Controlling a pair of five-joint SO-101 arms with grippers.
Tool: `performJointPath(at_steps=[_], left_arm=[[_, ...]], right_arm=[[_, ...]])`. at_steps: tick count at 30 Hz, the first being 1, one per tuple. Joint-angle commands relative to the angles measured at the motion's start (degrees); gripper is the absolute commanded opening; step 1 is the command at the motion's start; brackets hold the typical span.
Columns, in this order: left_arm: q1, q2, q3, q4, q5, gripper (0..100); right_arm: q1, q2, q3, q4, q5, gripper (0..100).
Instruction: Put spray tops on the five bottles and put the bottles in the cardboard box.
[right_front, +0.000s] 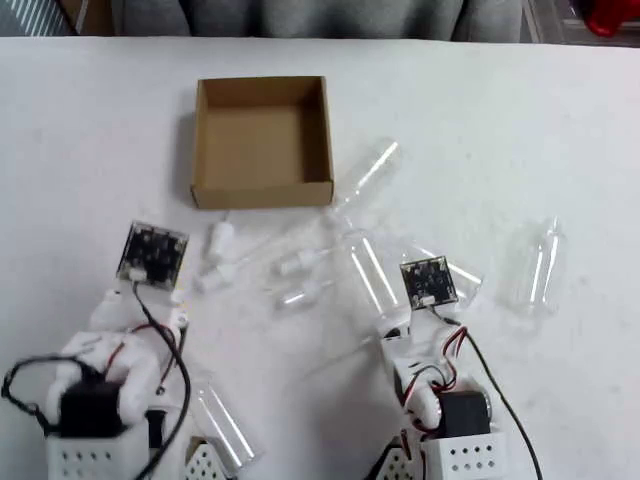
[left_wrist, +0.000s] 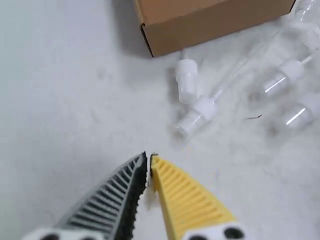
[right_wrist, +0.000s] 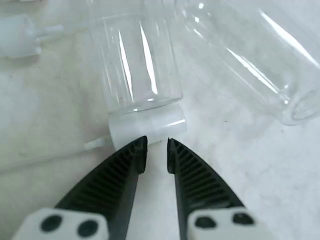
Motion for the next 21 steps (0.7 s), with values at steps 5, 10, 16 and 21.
performJointPath(at_steps=[5,10,16,21], left_arm=[[-0.5,18.3,-11.3,0.1,0.1,2],[-0.4,26.2,-14.3,0.4,0.2,2],[-0.4,35.4,-18.6,0.5,6.4,2],[-1.1,43.4,-23.8,0.4,7.6,2]], right_arm=[[0.0,-0.6,0.5,0.3,0.6,3.9],[0.0,-0.6,0.5,0.3,0.6,3.9],[0.0,-0.6,0.5,0.3,0.6,3.9],[0.1,-0.6,0.5,0.3,0.6,3.8]])
